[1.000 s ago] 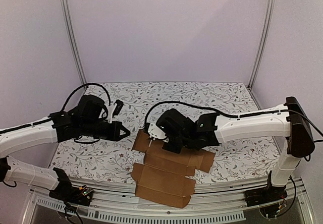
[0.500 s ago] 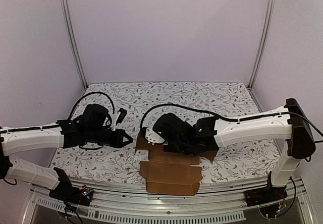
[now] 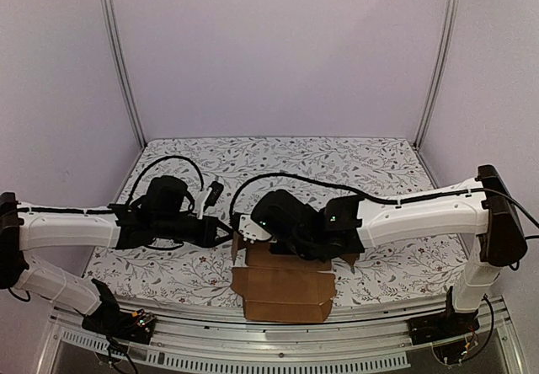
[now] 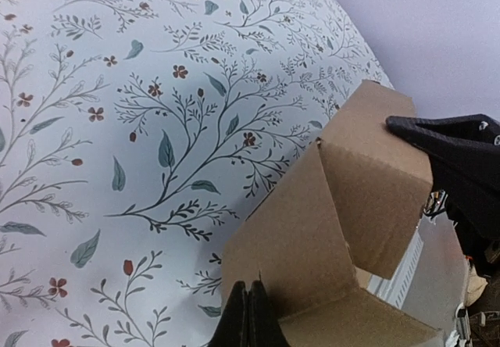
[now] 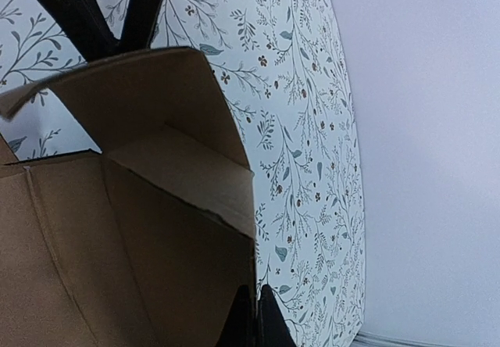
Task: Fold the paper box
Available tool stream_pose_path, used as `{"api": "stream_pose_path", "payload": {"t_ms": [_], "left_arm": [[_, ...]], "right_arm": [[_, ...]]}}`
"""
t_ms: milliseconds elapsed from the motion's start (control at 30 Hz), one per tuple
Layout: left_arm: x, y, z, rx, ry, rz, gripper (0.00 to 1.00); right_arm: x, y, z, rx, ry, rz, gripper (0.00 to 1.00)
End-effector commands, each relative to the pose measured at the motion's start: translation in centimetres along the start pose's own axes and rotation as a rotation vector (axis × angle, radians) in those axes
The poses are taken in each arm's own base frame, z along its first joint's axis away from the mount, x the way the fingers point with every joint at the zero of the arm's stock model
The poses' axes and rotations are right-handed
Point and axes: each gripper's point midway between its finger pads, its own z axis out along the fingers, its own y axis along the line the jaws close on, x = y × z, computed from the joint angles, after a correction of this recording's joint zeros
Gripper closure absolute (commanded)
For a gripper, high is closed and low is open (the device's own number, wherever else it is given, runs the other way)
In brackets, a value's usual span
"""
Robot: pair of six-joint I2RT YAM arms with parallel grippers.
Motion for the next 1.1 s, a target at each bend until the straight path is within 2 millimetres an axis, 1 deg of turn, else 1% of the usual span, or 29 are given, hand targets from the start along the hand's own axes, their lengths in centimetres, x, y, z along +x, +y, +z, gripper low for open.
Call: {"api": "stream_pose_path", "payload": {"t_ms": [0, 167, 433, 500, 633, 700, 933, 1067], "left_arm": [[0.2, -0.5, 0.5, 0.047, -0.006, 0.023, 1.00], [0.9, -0.3, 1.1, 0.062, -0.001, 0.012, 1.00], [2.5, 0.3, 1.4, 0.063, 0.021, -0.010, 1.00], [2.7, 0.4, 1.4, 0.064, 0.021, -0.011, 1.00], [3.0, 0.5, 1.5, 0.068, 0.018, -0.017, 1.00], [3.2, 0.5, 1.6, 0.071, 0.020, -0.023, 1.00], [3.9, 0.3, 1.6, 0.081, 0.019, -0.026, 1.00], [4.2, 0.1, 1.6, 0.090, 0.018, -0.030, 1.00]], "right_arm": [[-0.3, 0.3, 0.3, 0.015, 0.015, 0.008, 1.00], [-0.3, 0.9, 0.5, 0.010, 0.022, 0.018, 1.00], [0.1, 2.5, 0.7, 0.048, 0.042, -0.037, 1.00], [0.2, 2.9, 0.8, 0.071, 0.051, -0.056, 1.00], [-0.2, 3.4, 0.5, 0.129, 0.039, -0.090, 1.00], [-0.3, 3.3, 0.4, 0.165, 0.044, -0.105, 1.00], [-0.1, 3.6, 0.5, 0.250, 0.070, -0.144, 1.00], [0.1, 4.4, 0.8, 0.285, 0.091, -0.173, 1.00]]}}
